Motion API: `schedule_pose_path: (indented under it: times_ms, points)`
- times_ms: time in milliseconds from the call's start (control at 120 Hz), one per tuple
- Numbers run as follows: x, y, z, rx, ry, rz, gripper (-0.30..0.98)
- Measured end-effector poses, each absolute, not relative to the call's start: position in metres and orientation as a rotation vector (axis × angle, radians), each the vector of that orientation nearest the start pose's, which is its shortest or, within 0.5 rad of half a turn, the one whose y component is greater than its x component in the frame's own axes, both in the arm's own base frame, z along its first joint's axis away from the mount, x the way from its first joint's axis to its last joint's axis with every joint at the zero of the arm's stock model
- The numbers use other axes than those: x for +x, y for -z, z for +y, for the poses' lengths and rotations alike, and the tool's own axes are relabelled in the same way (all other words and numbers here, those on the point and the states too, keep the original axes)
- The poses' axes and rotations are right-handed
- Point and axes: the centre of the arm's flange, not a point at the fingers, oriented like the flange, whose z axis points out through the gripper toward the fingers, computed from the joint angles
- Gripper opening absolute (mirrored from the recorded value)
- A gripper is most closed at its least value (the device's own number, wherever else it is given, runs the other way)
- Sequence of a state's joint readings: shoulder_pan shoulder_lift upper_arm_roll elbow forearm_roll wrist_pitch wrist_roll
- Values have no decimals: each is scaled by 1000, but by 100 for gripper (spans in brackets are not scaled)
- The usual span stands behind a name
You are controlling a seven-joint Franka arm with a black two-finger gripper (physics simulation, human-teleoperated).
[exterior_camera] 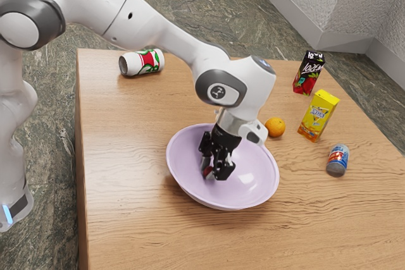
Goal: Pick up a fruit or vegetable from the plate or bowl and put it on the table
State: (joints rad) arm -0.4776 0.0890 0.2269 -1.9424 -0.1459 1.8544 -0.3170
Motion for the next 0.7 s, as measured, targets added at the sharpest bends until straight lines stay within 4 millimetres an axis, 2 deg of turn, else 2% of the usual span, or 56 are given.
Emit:
schedule_pose_path:
  times_ms: [75, 200, 283, 333, 375, 417, 575, 700]
  points:
    - [539, -427, -152, -3184, -305, -181, 15]
    - [550, -460, -156, -3189, -191, -147, 14]
    - [562, -521, -156, -3172, -53, -128, 14]
    - [561, -557, -144, -3157, -2, -150, 15]
    - [558, -576, -124, -3135, 9, -194, 15]
    - [557, -582, -98, -3106, -16, -255, 15]
    - [553, -578, 14, -3004, -154, -530, 14]
    - [537, -572, 112, -2941, -238, -771, 14]
